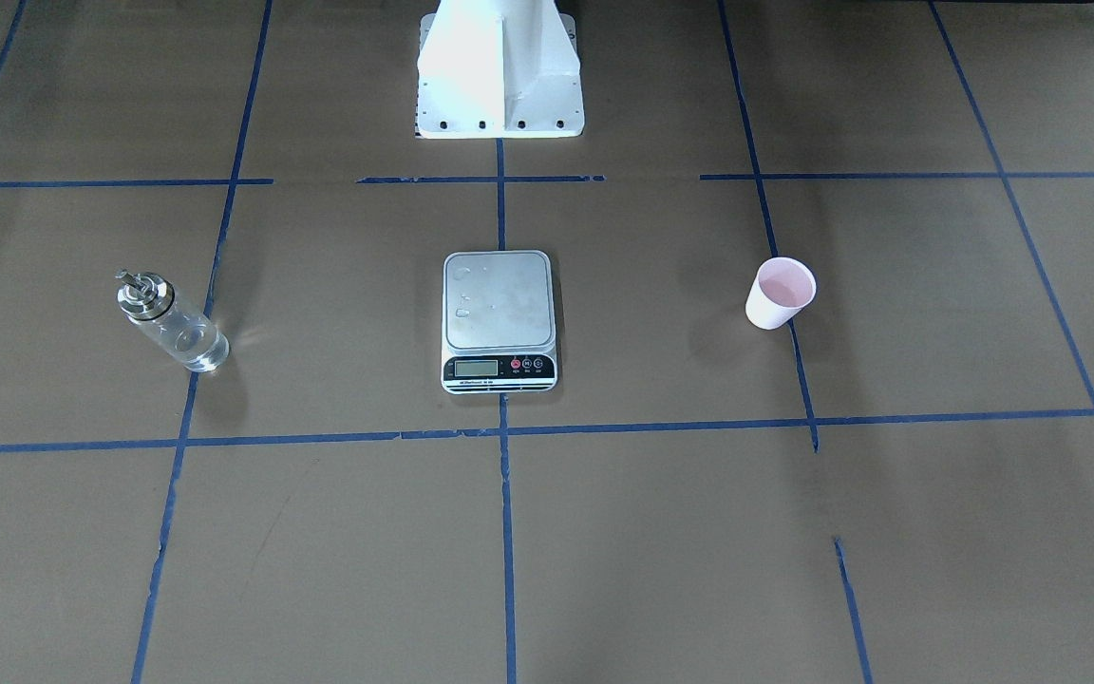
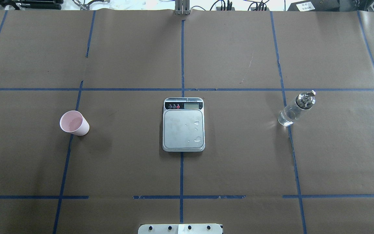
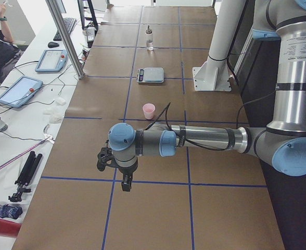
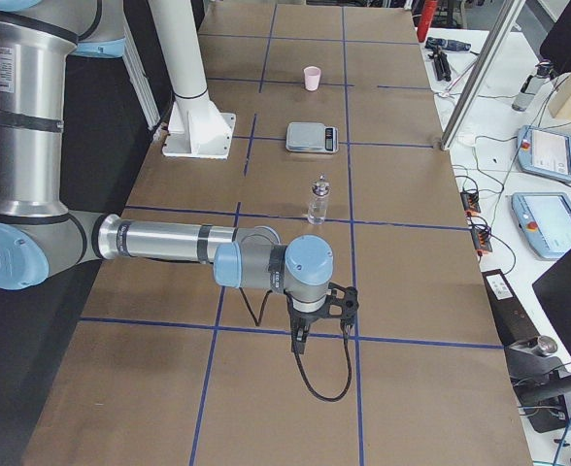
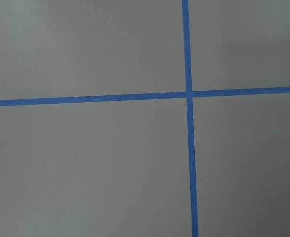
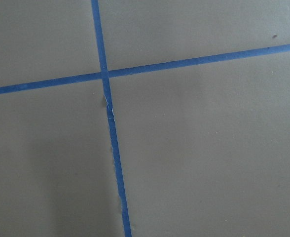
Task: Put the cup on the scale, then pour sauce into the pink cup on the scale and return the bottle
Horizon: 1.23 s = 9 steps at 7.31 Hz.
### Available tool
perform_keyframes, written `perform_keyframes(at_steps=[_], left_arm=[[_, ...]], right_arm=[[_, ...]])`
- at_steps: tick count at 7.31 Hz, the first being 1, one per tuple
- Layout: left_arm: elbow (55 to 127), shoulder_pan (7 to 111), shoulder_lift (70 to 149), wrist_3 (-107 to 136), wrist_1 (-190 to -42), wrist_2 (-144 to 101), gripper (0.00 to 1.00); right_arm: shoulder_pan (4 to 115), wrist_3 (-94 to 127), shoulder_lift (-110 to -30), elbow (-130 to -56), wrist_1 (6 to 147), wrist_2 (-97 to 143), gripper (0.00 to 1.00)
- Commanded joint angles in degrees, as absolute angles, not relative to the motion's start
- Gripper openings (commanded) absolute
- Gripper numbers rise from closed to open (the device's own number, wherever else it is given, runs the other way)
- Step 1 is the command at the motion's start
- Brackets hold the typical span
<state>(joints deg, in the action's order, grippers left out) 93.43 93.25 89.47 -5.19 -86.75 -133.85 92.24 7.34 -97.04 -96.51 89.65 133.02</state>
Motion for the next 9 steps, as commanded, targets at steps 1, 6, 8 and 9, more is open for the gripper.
perform_keyframes(at_steps=[1, 6, 8, 9], left_arm=[[93.4, 93.3, 89.4, -5.3, -86.8, -133.9, 1.00], [101.8, 92.7, 91.9, -4.8, -86.2, -133.7, 1.00], [107.9, 92.4, 92.8, -5.0, -87.1, -135.3, 1.00], [107.8, 89.5, 92.8, -3.0, -92.7, -138.2, 1.00]], right_arm=[[92.3, 7.3, -96.8, -96.7, 89.6, 133.0, 1.00], [92.2, 7.7, -96.1, -96.8, 89.6, 133.2, 1.00], [92.2, 7.8, -95.7, -97.2, 89.6, 133.3, 1.00], [92.2, 7.8, -95.5, -97.2, 89.6, 133.5, 1.00]])
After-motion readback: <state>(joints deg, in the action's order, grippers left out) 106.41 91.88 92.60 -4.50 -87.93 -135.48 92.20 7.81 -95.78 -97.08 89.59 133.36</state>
